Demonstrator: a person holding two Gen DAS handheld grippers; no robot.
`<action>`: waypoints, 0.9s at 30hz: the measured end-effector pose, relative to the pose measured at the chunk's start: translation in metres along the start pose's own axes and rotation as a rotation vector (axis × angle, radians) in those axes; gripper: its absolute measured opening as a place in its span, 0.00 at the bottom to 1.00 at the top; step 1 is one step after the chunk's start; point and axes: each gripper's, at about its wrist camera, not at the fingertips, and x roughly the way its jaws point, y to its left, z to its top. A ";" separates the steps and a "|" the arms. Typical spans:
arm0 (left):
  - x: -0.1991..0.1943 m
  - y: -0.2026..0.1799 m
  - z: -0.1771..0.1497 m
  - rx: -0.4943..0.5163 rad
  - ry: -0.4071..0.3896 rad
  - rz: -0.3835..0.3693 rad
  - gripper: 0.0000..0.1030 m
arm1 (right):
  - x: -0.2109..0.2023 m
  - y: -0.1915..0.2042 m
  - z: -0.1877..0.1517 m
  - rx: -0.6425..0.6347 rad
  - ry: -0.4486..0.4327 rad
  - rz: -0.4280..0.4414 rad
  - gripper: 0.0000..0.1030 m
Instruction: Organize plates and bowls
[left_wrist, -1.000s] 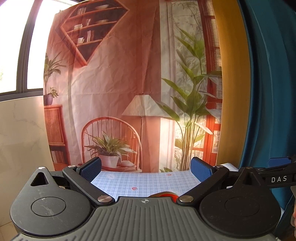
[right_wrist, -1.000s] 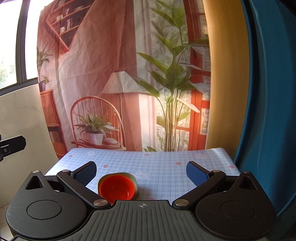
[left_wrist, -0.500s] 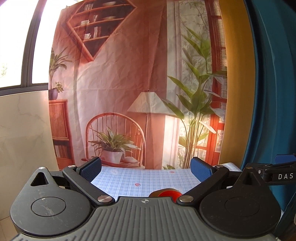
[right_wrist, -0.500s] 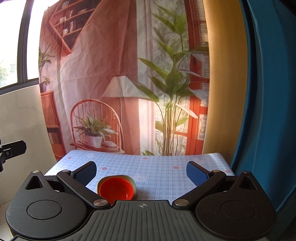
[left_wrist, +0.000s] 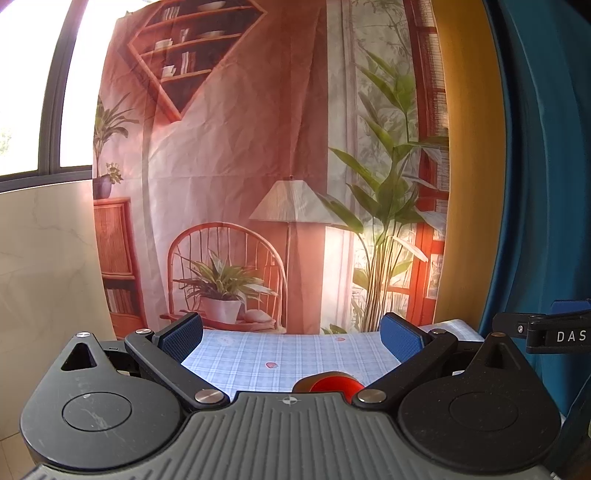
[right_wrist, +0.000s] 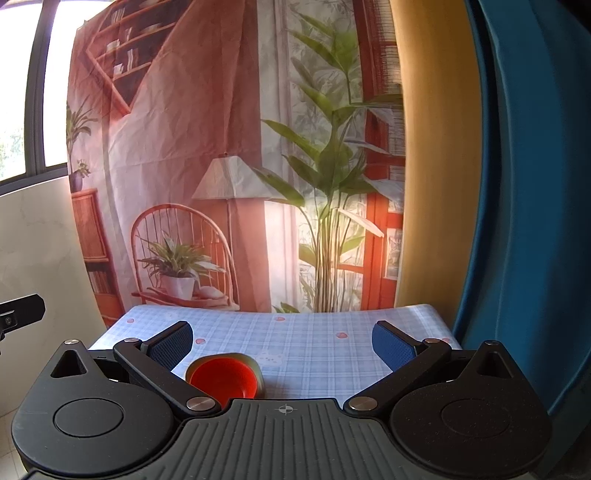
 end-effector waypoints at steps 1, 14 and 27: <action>0.000 0.000 0.000 0.000 0.001 -0.002 1.00 | 0.000 -0.001 0.000 -0.001 0.000 0.000 1.00; -0.001 0.005 0.000 0.002 0.000 -0.022 1.00 | 0.000 -0.002 0.000 -0.001 -0.004 -0.001 1.00; -0.001 0.005 -0.001 0.005 0.000 -0.024 1.00 | -0.001 0.003 -0.001 -0.003 0.001 -0.002 1.00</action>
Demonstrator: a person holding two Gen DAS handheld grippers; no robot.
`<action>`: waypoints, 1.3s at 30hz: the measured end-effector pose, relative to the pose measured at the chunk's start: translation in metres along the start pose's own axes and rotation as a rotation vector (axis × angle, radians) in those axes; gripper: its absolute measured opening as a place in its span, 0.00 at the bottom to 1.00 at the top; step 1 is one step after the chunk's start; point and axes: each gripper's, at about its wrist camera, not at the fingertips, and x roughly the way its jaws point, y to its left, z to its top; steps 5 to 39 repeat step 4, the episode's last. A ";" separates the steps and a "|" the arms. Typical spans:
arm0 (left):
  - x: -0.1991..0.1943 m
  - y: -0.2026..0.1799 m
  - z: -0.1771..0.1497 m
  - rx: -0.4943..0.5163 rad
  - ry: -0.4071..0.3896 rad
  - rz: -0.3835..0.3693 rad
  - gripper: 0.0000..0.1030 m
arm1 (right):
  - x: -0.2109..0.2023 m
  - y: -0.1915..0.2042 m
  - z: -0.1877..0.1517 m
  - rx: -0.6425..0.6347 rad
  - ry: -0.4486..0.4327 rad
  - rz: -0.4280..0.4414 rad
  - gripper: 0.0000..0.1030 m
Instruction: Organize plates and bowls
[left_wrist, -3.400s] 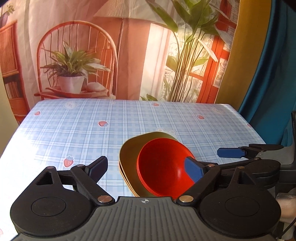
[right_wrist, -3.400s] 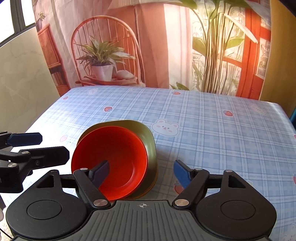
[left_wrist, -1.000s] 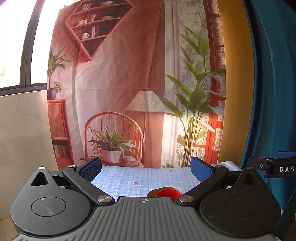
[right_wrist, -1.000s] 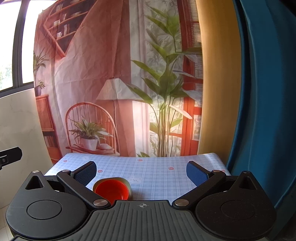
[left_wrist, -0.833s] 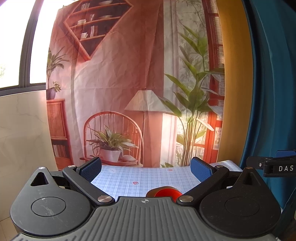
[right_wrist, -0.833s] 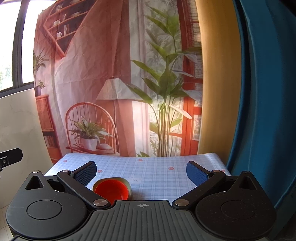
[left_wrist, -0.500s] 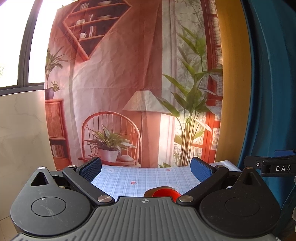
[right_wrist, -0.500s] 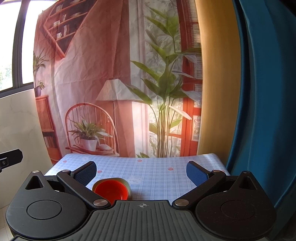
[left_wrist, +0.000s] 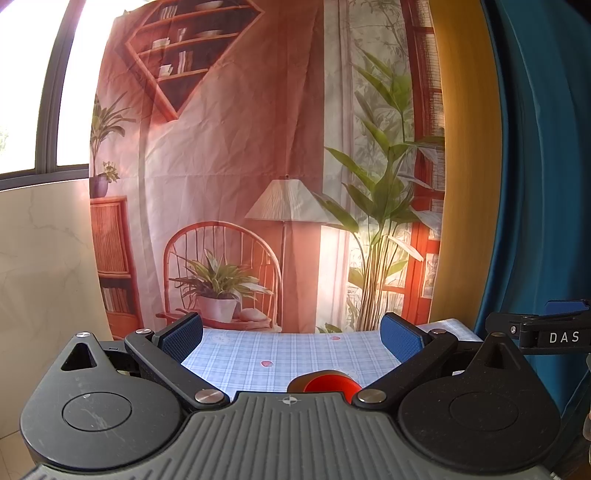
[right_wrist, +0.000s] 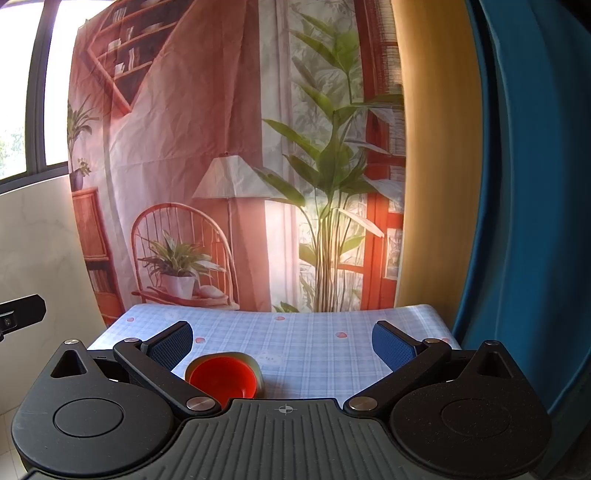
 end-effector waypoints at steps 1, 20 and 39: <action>0.000 0.000 0.000 0.001 0.000 0.000 1.00 | 0.000 0.001 0.000 0.000 0.000 0.000 1.00; 0.000 -0.001 0.000 0.001 0.001 -0.001 1.00 | 0.000 0.000 0.000 -0.001 0.000 0.000 1.00; 0.000 -0.001 0.000 0.001 0.001 -0.001 1.00 | 0.000 0.000 0.000 -0.001 0.000 0.000 1.00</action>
